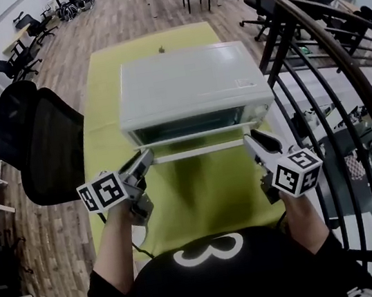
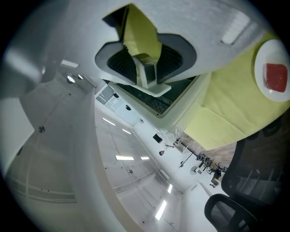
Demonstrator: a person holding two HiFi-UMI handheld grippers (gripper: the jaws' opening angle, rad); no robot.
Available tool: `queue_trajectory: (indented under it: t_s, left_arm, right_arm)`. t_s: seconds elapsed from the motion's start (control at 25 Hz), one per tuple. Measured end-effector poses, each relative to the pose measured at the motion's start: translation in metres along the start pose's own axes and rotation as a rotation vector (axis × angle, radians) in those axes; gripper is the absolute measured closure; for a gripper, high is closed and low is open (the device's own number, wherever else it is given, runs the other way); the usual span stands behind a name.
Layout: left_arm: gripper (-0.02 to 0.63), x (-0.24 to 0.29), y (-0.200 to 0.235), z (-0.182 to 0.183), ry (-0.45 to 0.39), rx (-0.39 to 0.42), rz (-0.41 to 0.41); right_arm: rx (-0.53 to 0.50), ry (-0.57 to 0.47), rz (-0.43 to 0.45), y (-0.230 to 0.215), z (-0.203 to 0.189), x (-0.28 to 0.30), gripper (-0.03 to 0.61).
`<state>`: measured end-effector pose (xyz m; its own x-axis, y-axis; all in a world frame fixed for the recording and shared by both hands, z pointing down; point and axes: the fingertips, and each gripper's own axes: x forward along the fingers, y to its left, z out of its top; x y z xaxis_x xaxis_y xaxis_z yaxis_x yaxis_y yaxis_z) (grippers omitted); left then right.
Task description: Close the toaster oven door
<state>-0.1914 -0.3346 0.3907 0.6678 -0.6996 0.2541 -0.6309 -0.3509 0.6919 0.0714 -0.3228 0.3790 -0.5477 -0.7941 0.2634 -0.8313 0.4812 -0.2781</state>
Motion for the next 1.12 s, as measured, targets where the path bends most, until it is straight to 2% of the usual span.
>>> queue_trajectory:
  t_s: [0.44, 0.76, 0.92, 1.12]
  left_arm:
    - [0.472, 0.022, 0.010, 0.028, -0.041, -0.120, -0.063]
    - [0.468, 0.032, 0.006, 0.038, -0.069, -0.221, -0.147]
    - [0.466, 0.033, 0.007, 0.039, -0.067, -0.218, -0.160]
    - [0.463, 0.026, 0.013, 0.037, -0.067, -0.179, -0.132]
  right_arm:
    - [0.003, -0.028, 0.002, -0.014, 0.023, 0.027, 0.471]
    - [-0.018, -0.043, -0.002, -0.018, 0.032, 0.040, 0.471]
    - [-0.013, -0.058, 0.004, -0.020, 0.033, 0.041, 0.471]
    - [-0.002, -0.051, 0.000, -0.017, 0.032, 0.040, 0.471]
